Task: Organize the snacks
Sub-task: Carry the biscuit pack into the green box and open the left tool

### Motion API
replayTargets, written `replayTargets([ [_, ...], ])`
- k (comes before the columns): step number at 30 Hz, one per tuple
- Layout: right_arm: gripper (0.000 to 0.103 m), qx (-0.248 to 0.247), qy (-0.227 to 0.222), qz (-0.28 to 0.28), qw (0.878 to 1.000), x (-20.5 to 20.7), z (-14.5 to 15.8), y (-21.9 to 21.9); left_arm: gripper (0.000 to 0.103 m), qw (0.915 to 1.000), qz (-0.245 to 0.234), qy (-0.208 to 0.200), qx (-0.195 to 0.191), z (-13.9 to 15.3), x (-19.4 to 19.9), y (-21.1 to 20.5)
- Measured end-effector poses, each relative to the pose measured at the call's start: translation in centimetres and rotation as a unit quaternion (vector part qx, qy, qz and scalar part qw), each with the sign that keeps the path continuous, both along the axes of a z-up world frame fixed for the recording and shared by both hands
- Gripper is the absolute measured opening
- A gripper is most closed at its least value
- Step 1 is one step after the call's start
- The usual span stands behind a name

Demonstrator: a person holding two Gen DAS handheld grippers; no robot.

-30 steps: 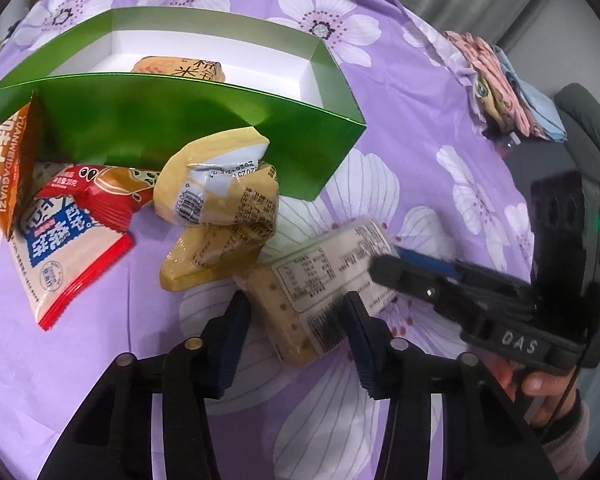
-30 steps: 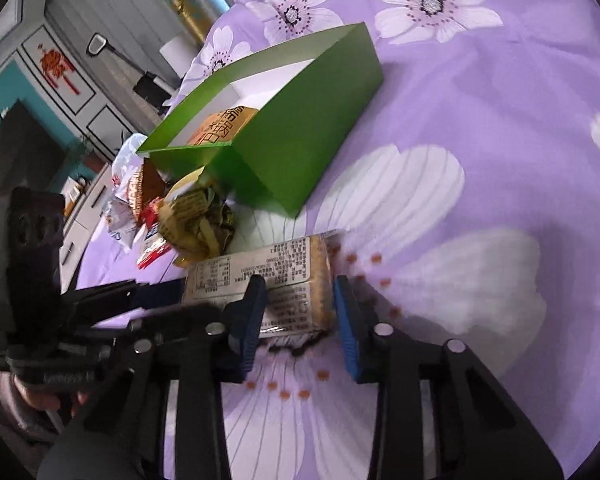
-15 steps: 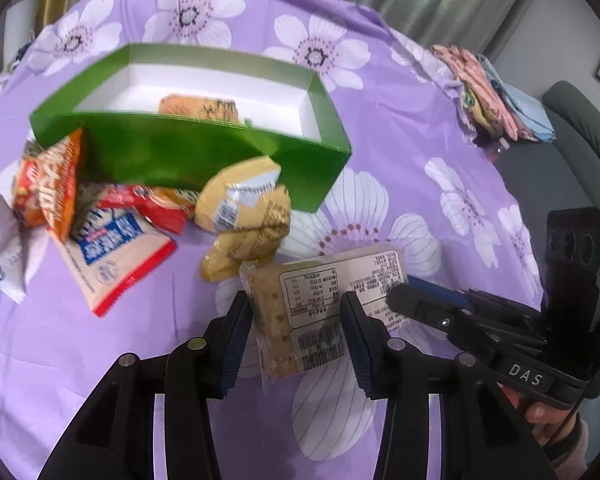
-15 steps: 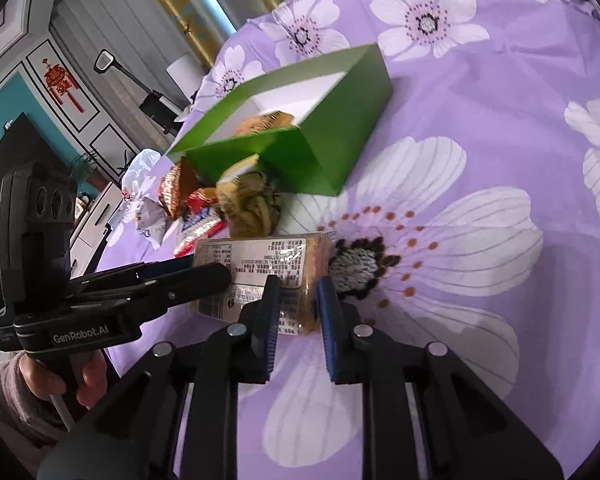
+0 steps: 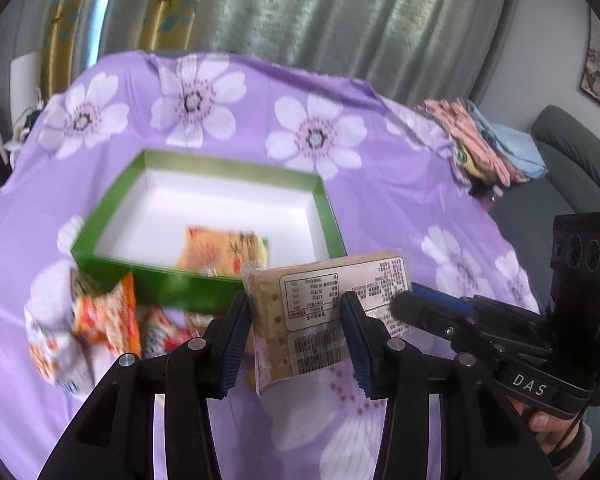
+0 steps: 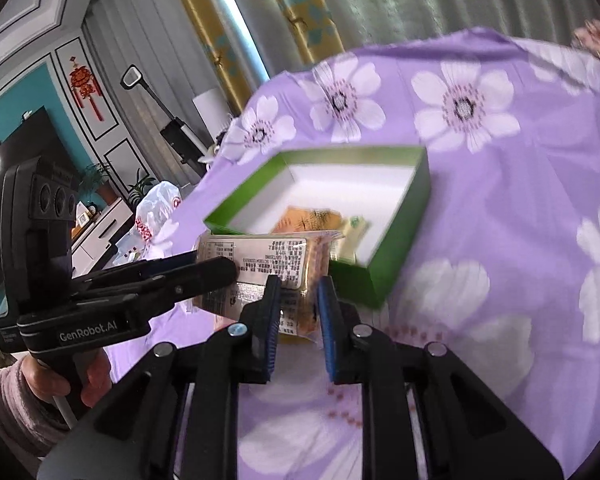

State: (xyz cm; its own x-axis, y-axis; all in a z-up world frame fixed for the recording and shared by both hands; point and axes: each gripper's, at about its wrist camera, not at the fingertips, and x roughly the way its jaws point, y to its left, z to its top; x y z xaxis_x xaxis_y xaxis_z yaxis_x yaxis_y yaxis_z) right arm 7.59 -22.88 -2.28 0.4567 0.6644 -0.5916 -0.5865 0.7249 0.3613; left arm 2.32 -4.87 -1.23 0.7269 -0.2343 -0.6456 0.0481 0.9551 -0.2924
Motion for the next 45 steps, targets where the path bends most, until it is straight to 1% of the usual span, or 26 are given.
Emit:
replayTargets([
  [6, 0.019, -0.003, -0.018, -0.001, 1.0, 2.7, 1.4, 1.8, 0.046, 0.9998, 0.006, -0.019, 0.009, 1.2, 2.4, 1.6],
  [10, 0.019, 0.0, -0.016, -0.003, 1.0, 4.9, 1.4, 2.8, 0.046, 0.9997, 0.01, -0.019, 0.011, 1.2, 4.4, 2.5],
  [18, 0.02, -0.013, 0.004, -0.002, 1.0, 8.0, -0.4, 4.8, 0.046, 0.9996, 0.017, -0.002, 0.022, -0.1, 7.6, 3.7],
  [27, 0.022, -0.026, 0.02, -0.013, 0.999, 9.1, -2.0, 5.6, 0.046, 0.9993, 0.016, 0.023, 0.026, -1.6, 9.3, 4.1],
  [30, 0.029, -0.033, 0.02, -0.02, 0.999, 9.2, -2.2, 5.7, 0.046, 0.9986, 0.019, 0.033, 0.037, -2.0, 9.7, 3.9],
  [32, 0.043, -0.039, 0.012, -0.028, 0.999, 8.9, -2.0, 5.7, 0.051, 0.9979, 0.021, 0.038, 0.048, -2.1, 9.6, 3.7],
  [34, 0.048, -0.044, 0.006, -0.032, 0.999, 8.6, -1.7, 5.5, 0.071, 0.9977, 0.024, 0.035, 0.054, -2.0, 9.2, 3.7],
  [36, 0.05, -0.046, 0.0, -0.032, 0.998, 8.2, -1.4, 5.3, 0.079, 0.9973, 0.03, 0.03, 0.06, -1.7, 8.7, 3.9],
  [39, 0.057, -0.048, -0.012, -0.037, 0.998, 7.1, -0.7, 4.8, 0.08, 0.9966, 0.037, 0.026, 0.069, -1.1, 7.8, 4.1],
  [41, 0.065, -0.052, -0.021, -0.041, 0.998, 6.2, -0.3, 4.5, 0.083, 0.9957, 0.043, 0.023, 0.079, -0.7, 7.1, 4.1],
  [43, 0.069, -0.058, -0.034, -0.045, 0.997, 5.1, 0.2, 4.2, 0.09, 0.9949, 0.048, 0.012, 0.088, -0.1, 6.2, 4.0],
  [45, 0.071, -0.066, -0.044, -0.048, 0.996, 4.0, 0.6, 4.1, 0.093, 0.9945, 0.05, 0.001, 0.092, 0.6, 5.1, 3.9],
])
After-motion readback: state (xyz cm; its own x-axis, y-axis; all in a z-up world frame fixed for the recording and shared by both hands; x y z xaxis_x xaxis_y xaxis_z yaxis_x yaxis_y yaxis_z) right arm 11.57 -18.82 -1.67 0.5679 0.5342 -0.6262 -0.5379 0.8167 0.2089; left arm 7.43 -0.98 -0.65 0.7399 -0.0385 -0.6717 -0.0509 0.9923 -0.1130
